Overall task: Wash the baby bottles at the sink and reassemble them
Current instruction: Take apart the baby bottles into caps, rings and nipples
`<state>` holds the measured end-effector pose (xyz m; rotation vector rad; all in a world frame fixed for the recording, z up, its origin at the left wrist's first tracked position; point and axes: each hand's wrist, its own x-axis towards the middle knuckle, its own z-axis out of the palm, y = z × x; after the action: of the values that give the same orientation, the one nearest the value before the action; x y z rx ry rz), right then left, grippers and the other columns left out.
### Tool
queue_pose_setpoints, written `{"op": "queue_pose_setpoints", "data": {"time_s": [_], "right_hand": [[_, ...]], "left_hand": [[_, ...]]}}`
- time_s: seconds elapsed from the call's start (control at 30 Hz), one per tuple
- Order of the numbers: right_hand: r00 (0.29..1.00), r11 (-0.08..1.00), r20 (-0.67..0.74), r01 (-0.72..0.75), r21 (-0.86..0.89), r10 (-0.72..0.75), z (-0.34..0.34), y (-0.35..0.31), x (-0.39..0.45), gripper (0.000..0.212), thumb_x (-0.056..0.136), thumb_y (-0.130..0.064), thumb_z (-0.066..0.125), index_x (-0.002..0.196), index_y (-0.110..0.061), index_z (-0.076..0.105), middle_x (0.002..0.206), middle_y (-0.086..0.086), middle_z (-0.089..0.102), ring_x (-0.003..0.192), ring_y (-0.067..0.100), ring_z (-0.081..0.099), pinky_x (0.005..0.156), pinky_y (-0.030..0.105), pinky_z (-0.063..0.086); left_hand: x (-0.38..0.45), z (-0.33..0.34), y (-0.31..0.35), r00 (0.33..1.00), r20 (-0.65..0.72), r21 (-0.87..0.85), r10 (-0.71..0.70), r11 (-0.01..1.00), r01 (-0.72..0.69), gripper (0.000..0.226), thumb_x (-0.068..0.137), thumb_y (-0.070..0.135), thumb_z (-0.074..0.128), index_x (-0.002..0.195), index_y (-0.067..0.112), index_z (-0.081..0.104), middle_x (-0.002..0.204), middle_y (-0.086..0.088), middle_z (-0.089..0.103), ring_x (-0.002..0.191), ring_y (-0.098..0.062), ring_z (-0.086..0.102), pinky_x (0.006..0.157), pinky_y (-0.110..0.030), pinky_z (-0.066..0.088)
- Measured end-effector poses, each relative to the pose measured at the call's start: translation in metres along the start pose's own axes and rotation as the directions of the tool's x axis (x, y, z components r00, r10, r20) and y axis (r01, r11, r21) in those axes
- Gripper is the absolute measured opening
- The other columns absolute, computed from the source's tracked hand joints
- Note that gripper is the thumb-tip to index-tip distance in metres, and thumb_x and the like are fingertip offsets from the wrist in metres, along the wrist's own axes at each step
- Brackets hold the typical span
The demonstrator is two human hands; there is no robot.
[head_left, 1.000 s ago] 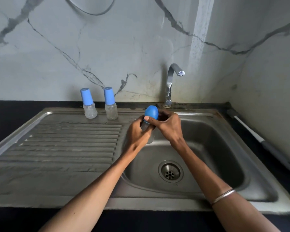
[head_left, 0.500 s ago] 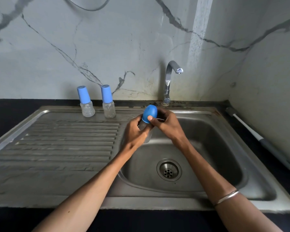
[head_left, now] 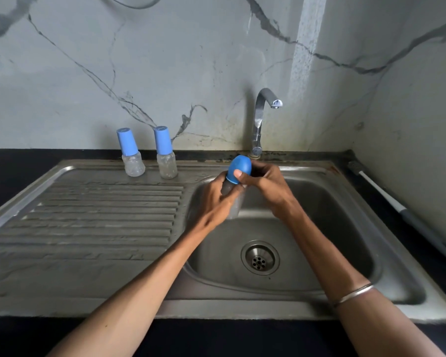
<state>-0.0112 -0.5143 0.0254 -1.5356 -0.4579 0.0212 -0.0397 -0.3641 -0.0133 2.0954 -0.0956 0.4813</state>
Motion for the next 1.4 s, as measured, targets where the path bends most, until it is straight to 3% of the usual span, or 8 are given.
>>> {"op": "queue_pose_setpoints", "data": {"time_s": [0.13,0.23,0.37,0.47,0.6,0.9,1.07,1.4], "right_hand": [[0.975,0.984,0.217,-0.080,0.158,0.044,-0.024,0.002,0.006,0.055,0.071,-0.019,0.080,0.120,0.001,0.064,0.111,0.014,0.070,0.104,0.023,0.065,0.092,0.032,0.049],[0.961,0.986,0.268,-0.101,0.130,0.063,-0.025,0.005,0.005,0.060,0.074,-0.023,0.078,0.126,0.001,0.060,0.117,0.014,0.068,0.111,0.024,0.063,0.098,0.035,0.048],[1.000,0.998,0.003,-0.016,-0.058,0.017,0.011,0.003,-0.002,0.044,0.082,-0.040,0.075,0.114,-0.010,0.068,0.106,0.008,0.073,0.099,0.016,0.067,0.088,0.031,0.053],[0.978,0.982,-0.204,-0.004,-0.189,-0.035,0.032,0.007,-0.007,0.053,0.073,-0.056,0.076,0.109,-0.018,0.068,0.094,-0.004,0.074,0.089,0.009,0.070,0.077,0.028,0.056],[0.956,0.994,-0.291,0.003,-0.113,-0.036,0.038,0.004,-0.009,0.036,0.079,-0.043,0.077,0.102,-0.016,0.071,0.086,-0.004,0.074,0.081,0.007,0.070,0.076,0.030,0.057],[0.998,0.980,-0.056,-0.005,0.201,0.017,0.020,-0.004,-0.007,0.033,0.082,-0.024,0.078,0.107,-0.004,0.070,0.103,0.021,0.071,0.097,0.033,0.069,0.094,0.045,0.054],[0.993,0.934,0.107,-0.080,0.349,0.046,0.014,-0.008,-0.006,0.039,0.084,-0.014,0.071,0.115,0.008,0.061,0.103,0.016,0.067,0.094,0.025,0.064,0.086,0.034,0.051],[0.994,0.897,0.101,-0.073,0.436,0.032,0.005,-0.011,-0.006,0.035,0.089,-0.014,0.064,0.121,-0.001,0.060,0.114,0.012,0.063,0.105,0.021,0.060,0.091,0.031,0.050]], "left_hand": [[-0.002,-0.009,0.014,0.991,0.130,-0.165,0.013,0.986,0.009,0.050,0.077,0.062,0.067,0.110,0.025,0.069,0.085,0.005,0.072,0.074,-0.004,0.063,0.069,-0.028,0.049],[-0.006,-0.009,0.015,0.994,0.113,-0.086,0.002,0.996,0.008,0.049,0.080,0.060,0.064,0.114,0.024,0.068,0.086,0.005,0.072,0.073,-0.003,0.064,0.065,-0.023,0.048],[-0.011,-0.006,0.009,1.000,-0.028,0.010,-0.015,1.000,0.015,0.056,0.081,0.075,0.056,0.121,0.036,0.060,0.094,0.005,0.073,0.086,-0.013,0.069,0.073,-0.040,0.057],[-0.020,-0.001,0.022,0.994,-0.106,0.094,-0.001,0.995,0.011,0.036,0.094,0.048,0.057,0.121,0.026,0.060,0.092,0.004,0.071,0.079,-0.017,0.067,0.060,-0.012,0.046],[-0.024,0.008,0.030,0.985,-0.173,0.038,0.024,0.999,-0.018,0.027,0.095,0.021,0.060,0.119,0.009,0.064,0.095,-0.010,0.072,0.082,-0.026,0.066,0.052,-0.005,0.034],[-0.016,0.007,0.033,0.987,-0.157,-0.108,-0.038,0.994,0.021,0.027,0.091,0.042,0.061,0.104,0.018,0.068,0.069,0.005,0.064,0.063,0.003,0.060,0.054,-0.016,0.039],[-0.011,0.005,0.021,0.989,-0.145,-0.139,-0.029,0.990,0.009,0.039,0.080,0.061,0.063,0.089,0.023,0.069,0.068,-0.001,0.067,0.066,-0.017,0.067,0.060,-0.041,0.055],[-0.020,-0.008,0.026,0.995,-0.084,-0.078,0.051,0.995,-0.057,0.033,0.088,0.053,0.069,0.091,0.021,0.065,0.070,0.002,0.066,0.064,-0.005,0.062,0.056,-0.018,0.044]]}}
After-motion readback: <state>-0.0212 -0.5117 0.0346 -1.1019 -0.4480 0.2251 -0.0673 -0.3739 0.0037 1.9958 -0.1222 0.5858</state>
